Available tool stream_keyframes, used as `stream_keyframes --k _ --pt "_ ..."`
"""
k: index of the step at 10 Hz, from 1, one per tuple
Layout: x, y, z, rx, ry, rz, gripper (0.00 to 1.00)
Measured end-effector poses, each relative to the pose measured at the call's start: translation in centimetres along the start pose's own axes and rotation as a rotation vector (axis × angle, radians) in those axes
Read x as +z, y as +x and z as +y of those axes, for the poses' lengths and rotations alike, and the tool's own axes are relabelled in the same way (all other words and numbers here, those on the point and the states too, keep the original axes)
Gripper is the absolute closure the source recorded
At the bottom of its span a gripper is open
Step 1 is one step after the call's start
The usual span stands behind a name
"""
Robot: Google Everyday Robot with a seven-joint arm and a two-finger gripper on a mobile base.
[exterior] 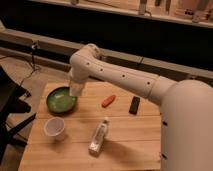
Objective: Place the white sponge in the ceramic bowl
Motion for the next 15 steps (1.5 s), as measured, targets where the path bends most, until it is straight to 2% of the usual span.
stream_keyframes --k 5,8,9,13,15 --pt "1.8 -0.8 -5.1 -0.130 0.039 -0.011 1.00" --pt "3.0 -0.6 -6.9 -0.168 0.052 -0.026 1.00" --pt "3.1 -0.7 -7.4 -0.161 0.054 -0.029 1.00" --pt "2.5 0.0 -4.8 -0.150 0.050 -0.027 1.00" --pt "2.9 0.0 -5.6 -0.153 0.055 -0.032 1.00"
